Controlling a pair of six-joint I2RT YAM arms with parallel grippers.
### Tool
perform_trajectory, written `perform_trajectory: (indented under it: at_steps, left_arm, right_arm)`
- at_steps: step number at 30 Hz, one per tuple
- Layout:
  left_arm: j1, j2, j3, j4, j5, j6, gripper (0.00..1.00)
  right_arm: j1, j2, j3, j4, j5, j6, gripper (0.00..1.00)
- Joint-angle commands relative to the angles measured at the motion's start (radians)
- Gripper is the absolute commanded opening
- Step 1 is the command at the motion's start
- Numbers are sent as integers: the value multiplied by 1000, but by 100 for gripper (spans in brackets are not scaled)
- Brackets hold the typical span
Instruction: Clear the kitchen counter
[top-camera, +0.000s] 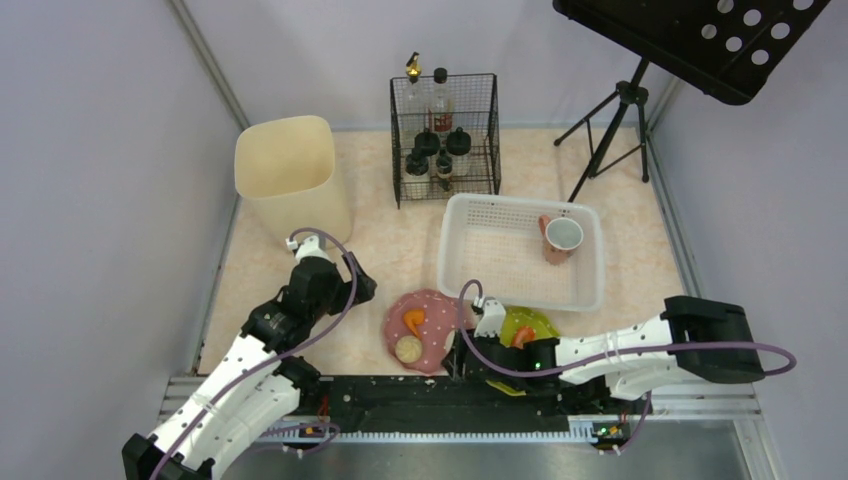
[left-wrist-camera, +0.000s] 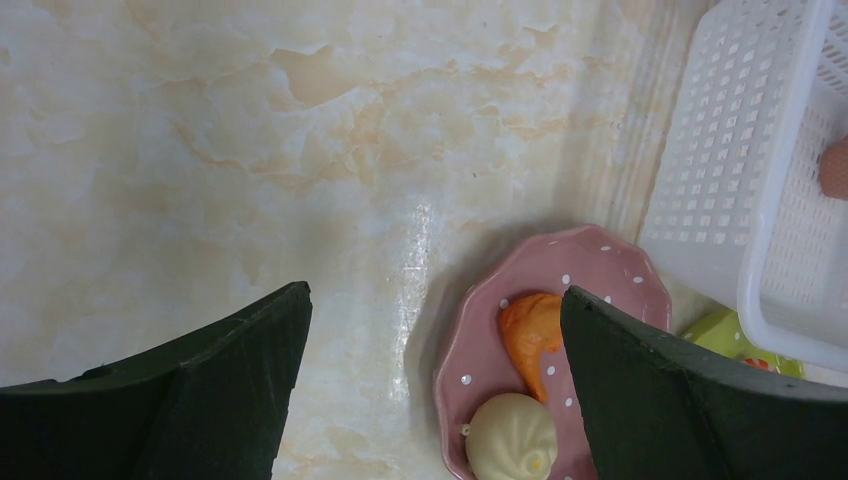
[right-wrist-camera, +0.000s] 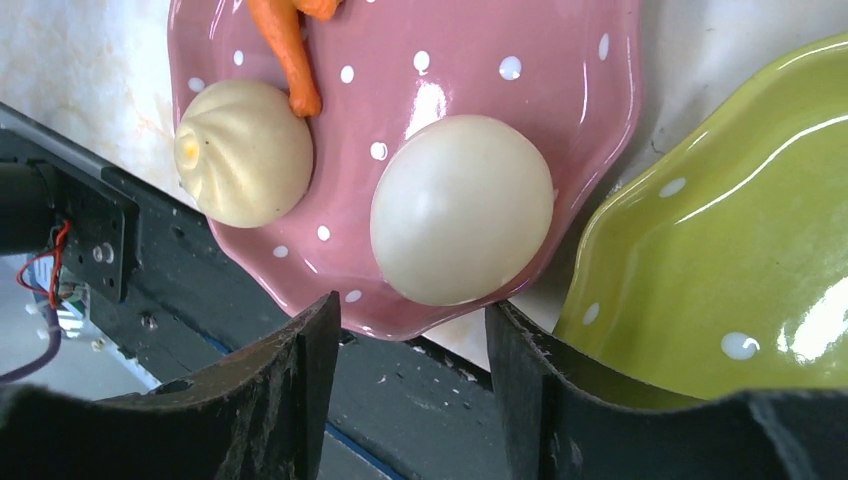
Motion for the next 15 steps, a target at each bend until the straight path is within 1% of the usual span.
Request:
perform_trajectory:
  at_steps: [1, 5, 9, 15]
  left_arm:
    - [3, -4, -4, 59, 6, 7, 99]
    - [3, -3, -7, 60, 7, 13, 99]
    - [2, -6, -10, 55, 7, 15, 99]
    - [2, -24, -13, 49, 4, 10, 99]
  right_arm:
    - [8, 26, 25, 3, 61, 55, 55]
    - [9, 100, 60, 14, 45, 62, 55]
    - [10, 172, 93, 33, 27, 61, 51]
    - [11, 256, 137, 45, 20, 67, 48]
